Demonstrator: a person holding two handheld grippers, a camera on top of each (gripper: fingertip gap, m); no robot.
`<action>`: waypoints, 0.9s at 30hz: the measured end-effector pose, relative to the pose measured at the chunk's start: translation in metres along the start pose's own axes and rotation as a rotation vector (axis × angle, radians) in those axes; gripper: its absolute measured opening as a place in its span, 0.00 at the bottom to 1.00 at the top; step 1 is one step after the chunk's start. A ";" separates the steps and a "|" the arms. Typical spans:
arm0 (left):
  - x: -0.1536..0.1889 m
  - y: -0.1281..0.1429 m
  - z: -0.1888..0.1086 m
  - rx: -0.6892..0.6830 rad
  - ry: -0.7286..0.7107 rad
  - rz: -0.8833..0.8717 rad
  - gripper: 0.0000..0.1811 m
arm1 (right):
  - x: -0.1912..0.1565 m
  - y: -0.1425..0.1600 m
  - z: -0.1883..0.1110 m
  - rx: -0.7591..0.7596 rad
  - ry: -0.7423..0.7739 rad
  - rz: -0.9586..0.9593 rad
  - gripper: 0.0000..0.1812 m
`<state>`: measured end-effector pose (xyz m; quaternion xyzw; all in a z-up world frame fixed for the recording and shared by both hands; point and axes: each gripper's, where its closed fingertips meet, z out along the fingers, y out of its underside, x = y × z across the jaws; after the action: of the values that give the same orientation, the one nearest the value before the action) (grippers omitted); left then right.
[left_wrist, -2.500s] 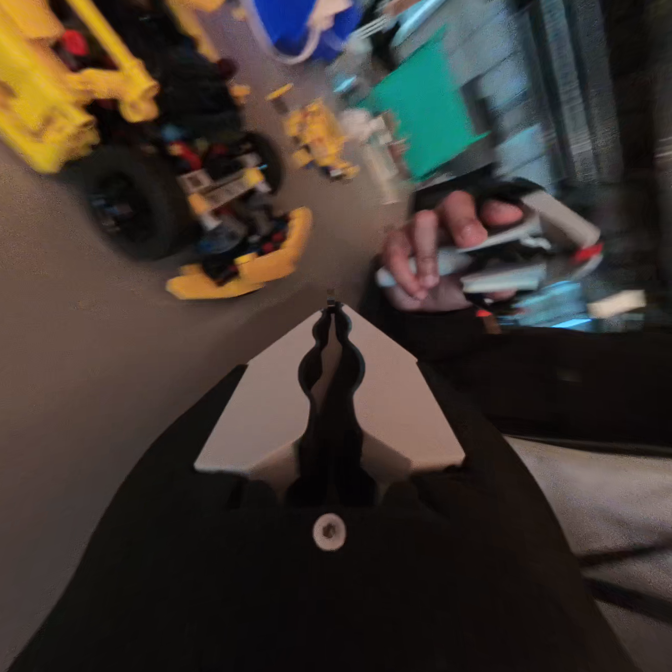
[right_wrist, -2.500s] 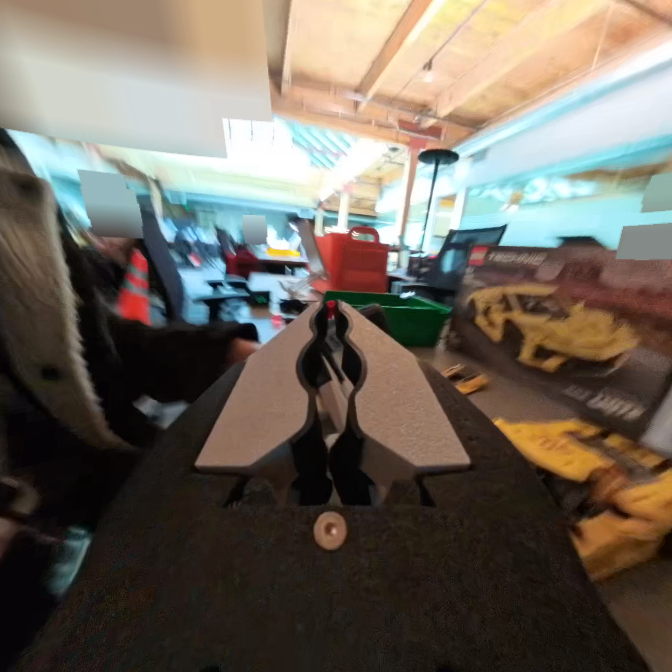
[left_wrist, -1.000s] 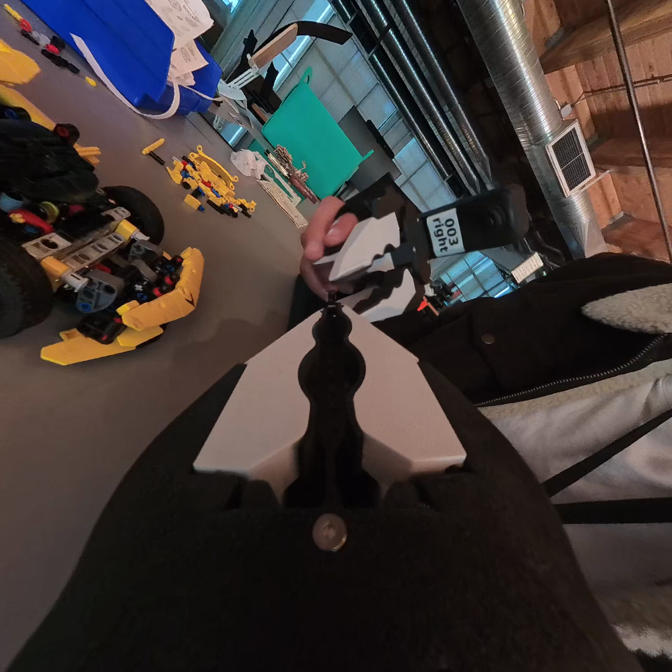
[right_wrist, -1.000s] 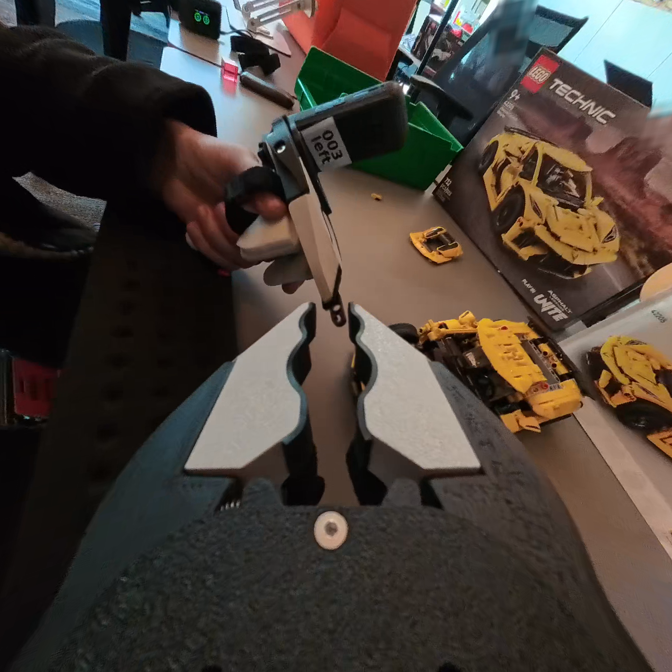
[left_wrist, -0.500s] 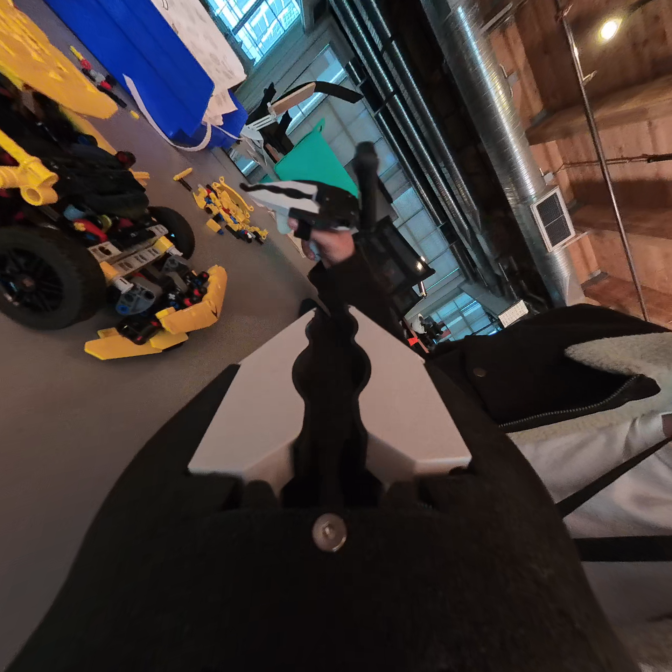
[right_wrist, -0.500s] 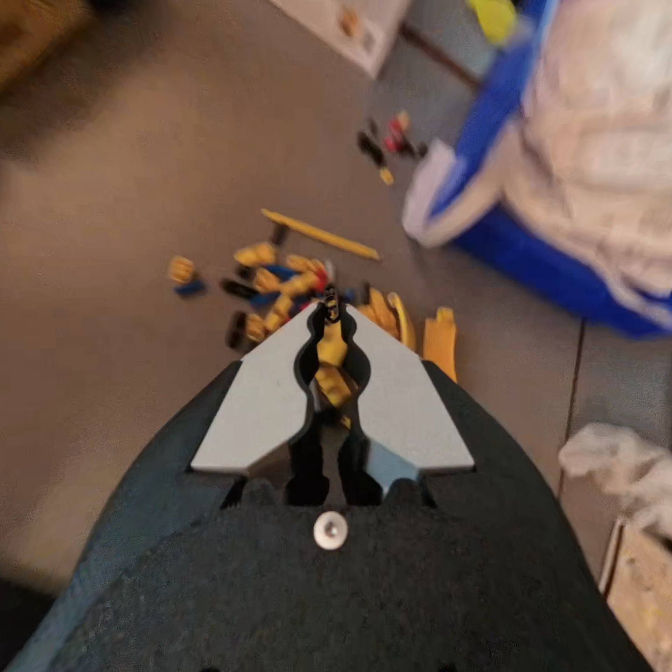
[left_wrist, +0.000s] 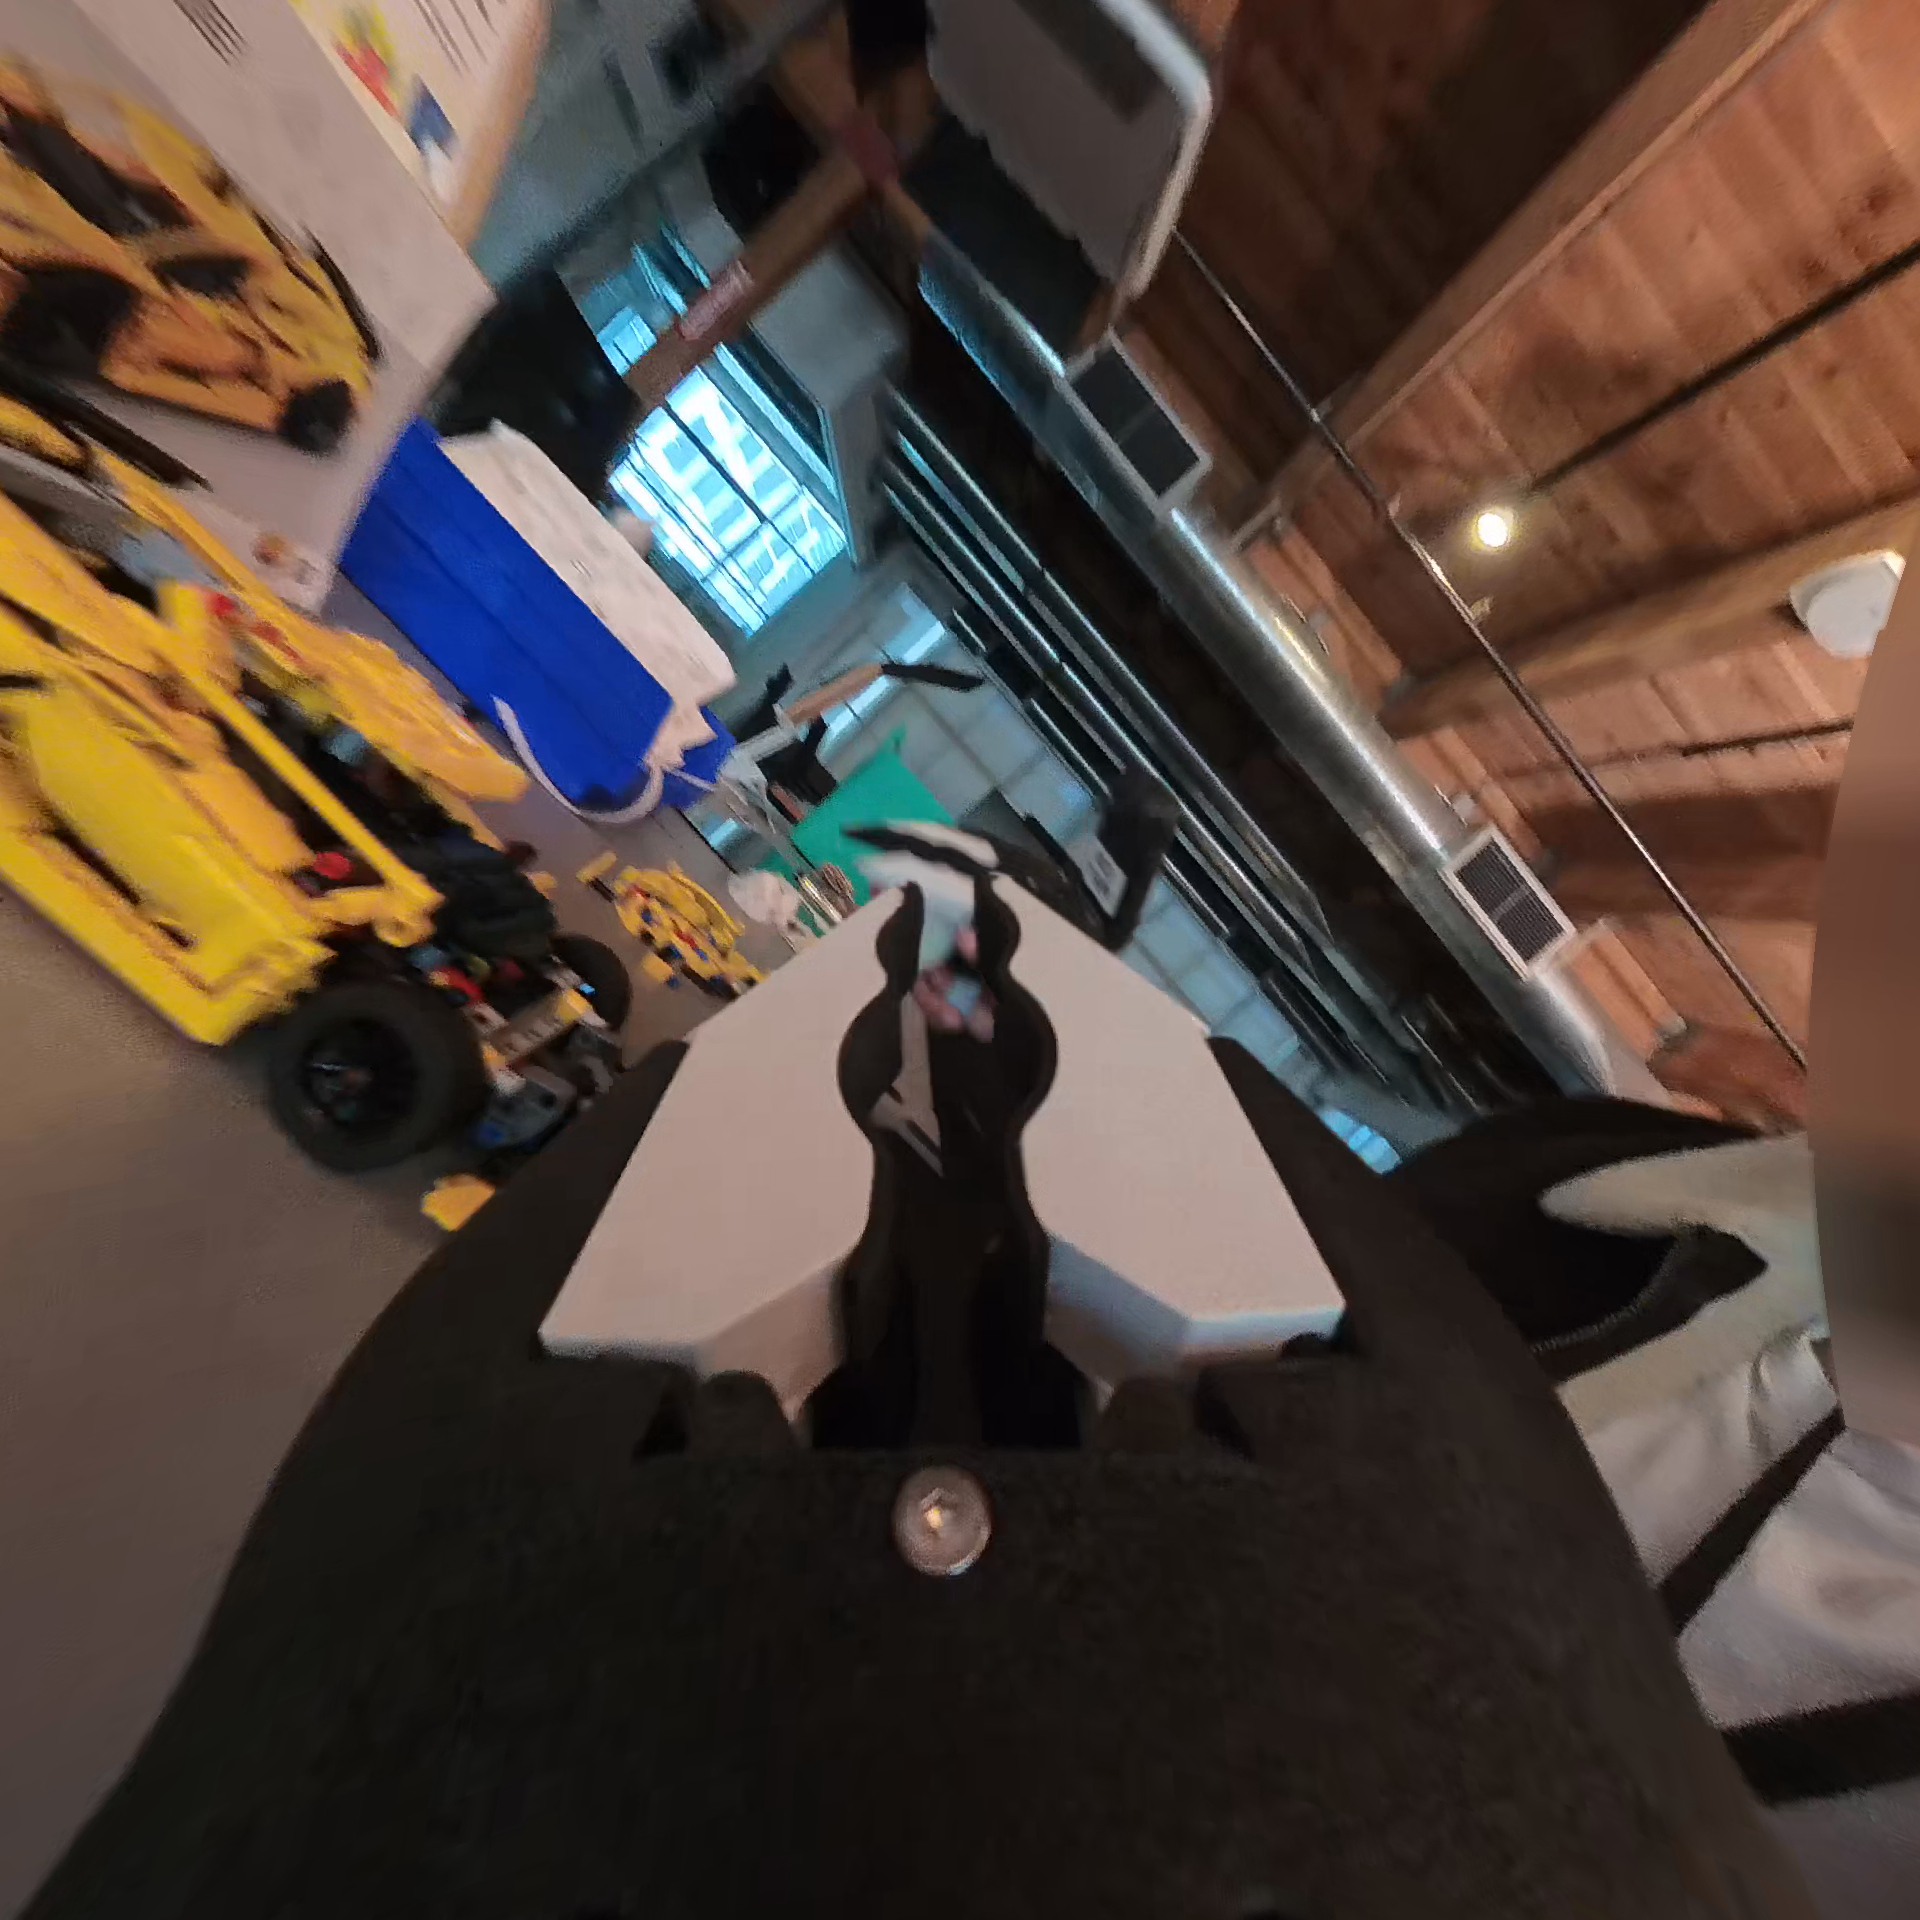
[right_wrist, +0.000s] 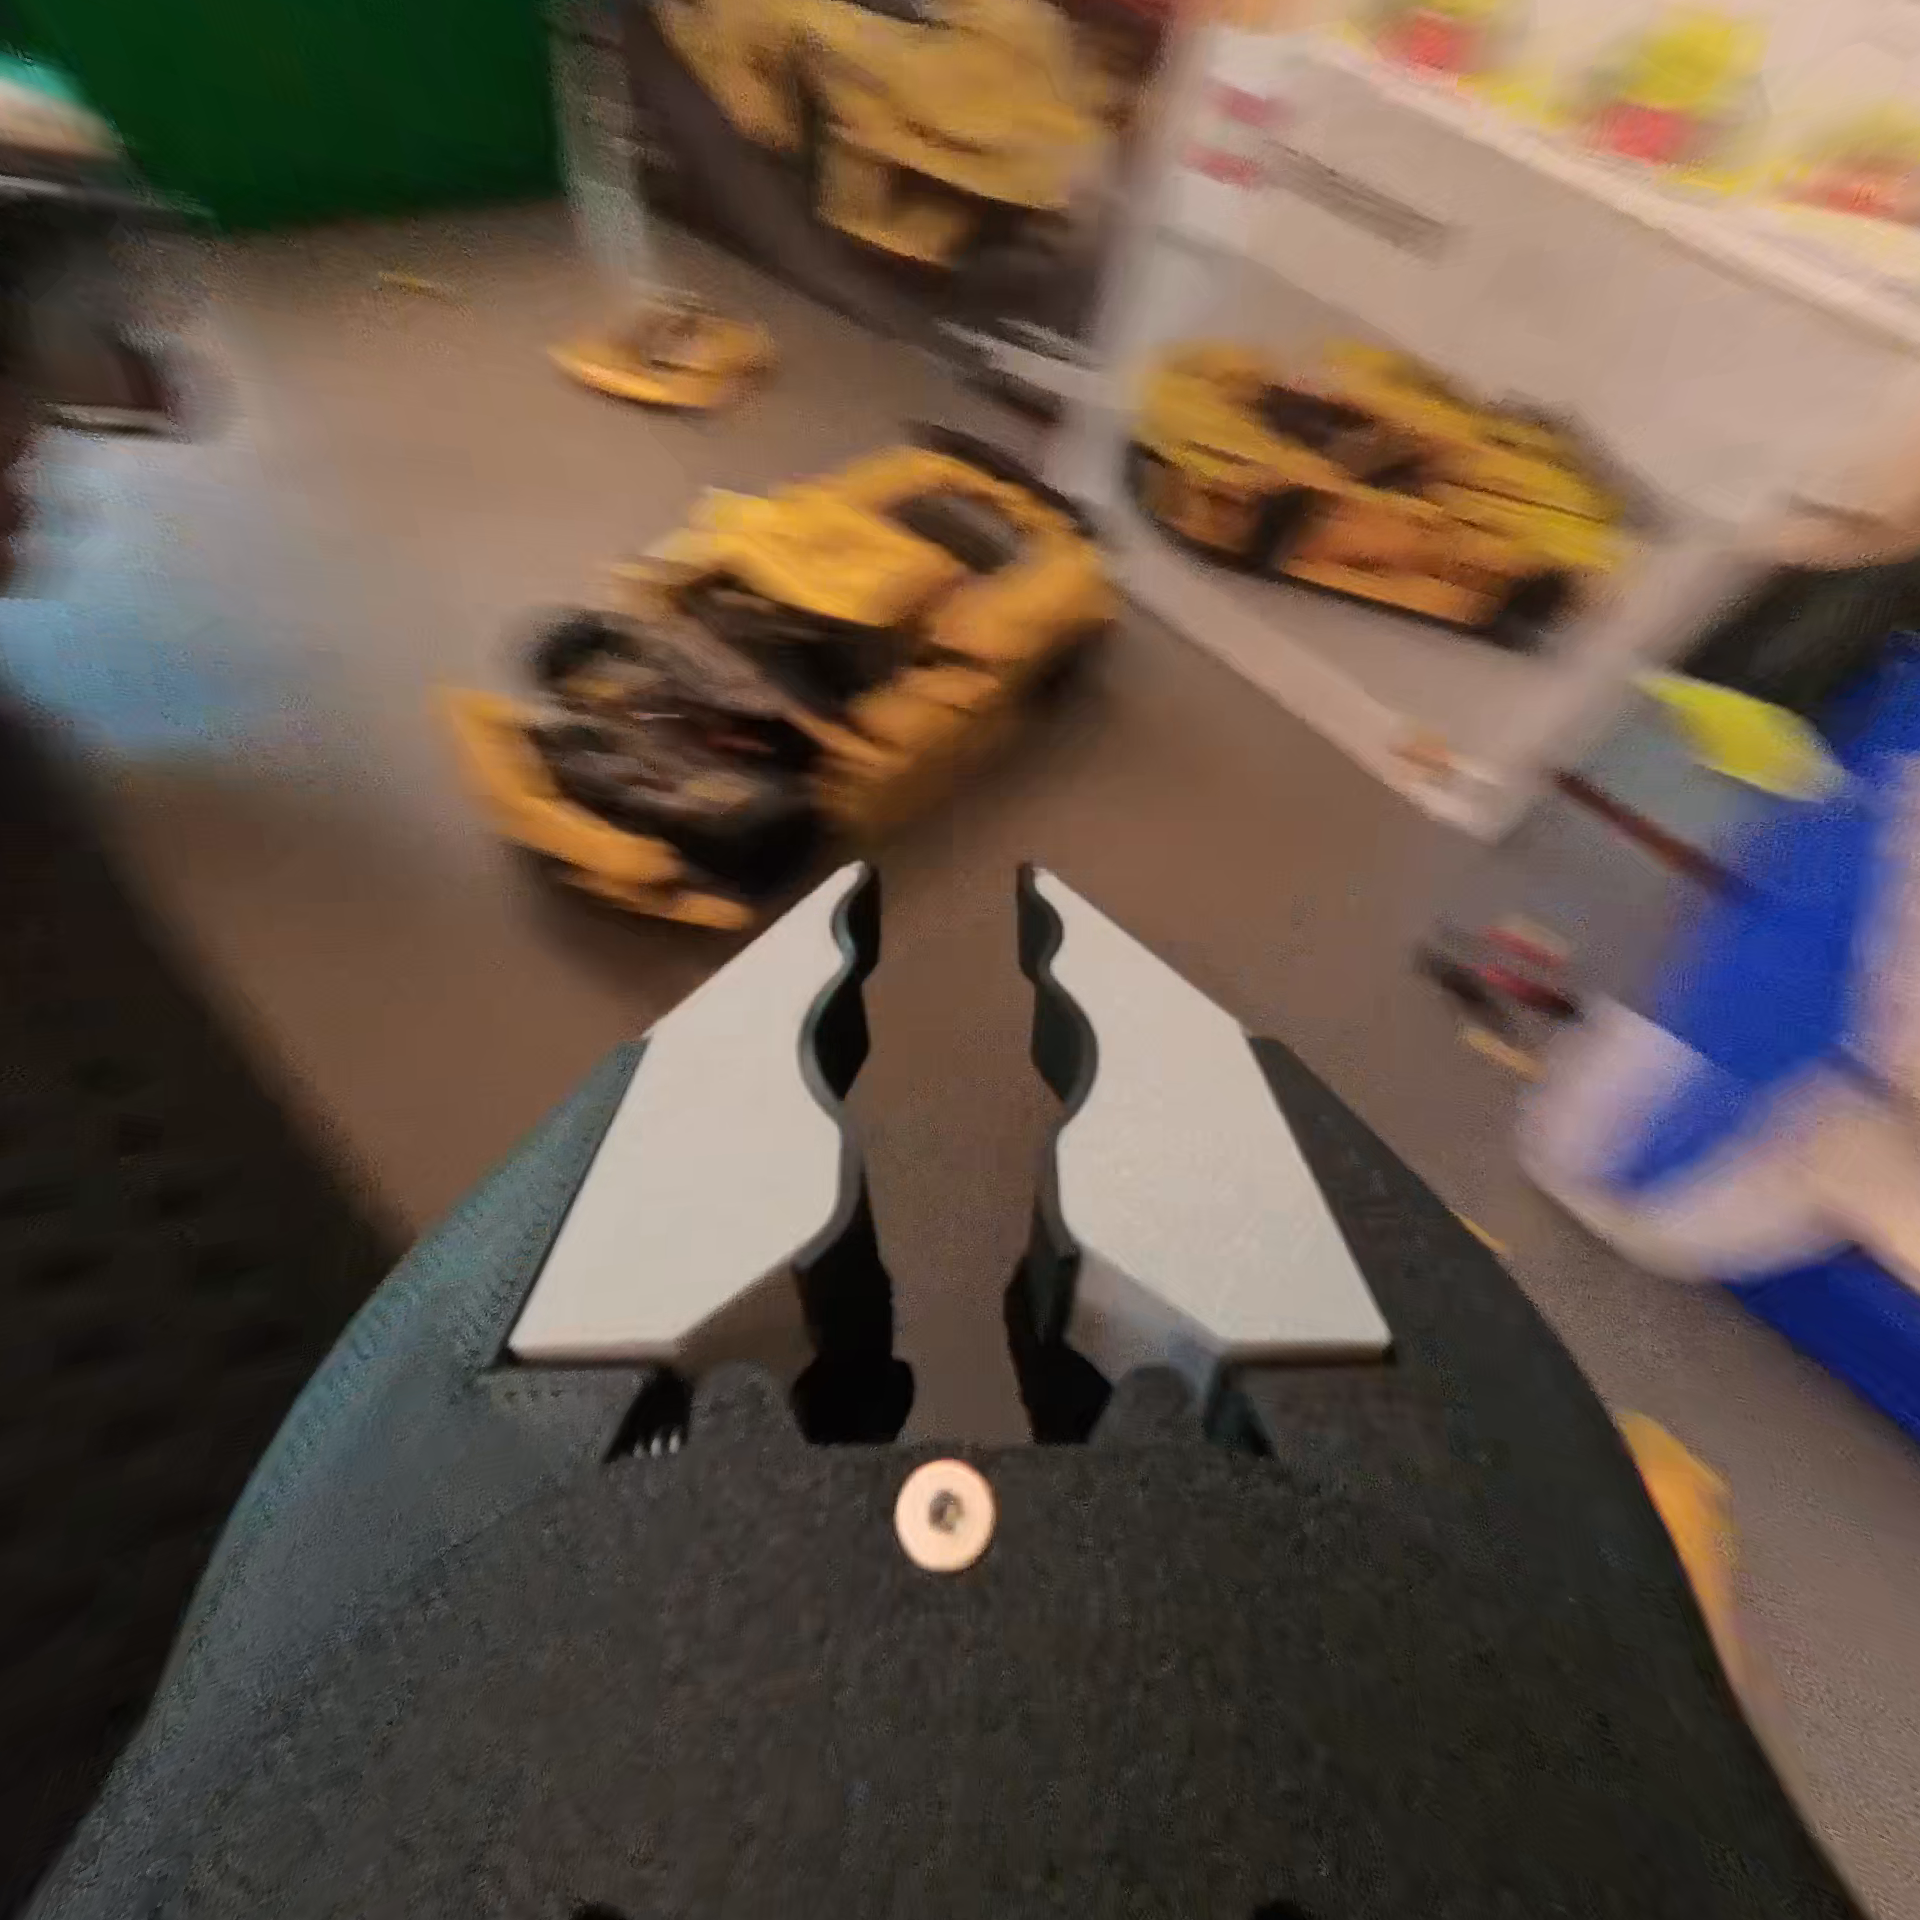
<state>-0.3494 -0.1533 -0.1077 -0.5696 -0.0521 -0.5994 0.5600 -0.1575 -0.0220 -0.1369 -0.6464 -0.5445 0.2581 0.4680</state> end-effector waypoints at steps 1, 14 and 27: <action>-0.004 -0.010 -0.008 0.029 -0.023 0.006 0.05 | -0.051 -0.011 0.017 0.020 -0.155 -0.029 0.15; -0.041 -0.066 -0.072 0.327 -0.071 -0.232 0.01 | -0.268 -0.003 0.115 -0.109 -0.779 -0.531 0.12; -0.035 -0.067 -0.073 0.241 -0.114 -0.084 0.02 | -0.290 0.005 0.126 -0.188 -1.175 -0.984 0.13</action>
<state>-0.4538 -0.1586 -0.1211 -0.5288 -0.1793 -0.5783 0.5948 -0.3410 -0.2555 -0.2470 -0.1239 -0.9479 0.2737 0.1060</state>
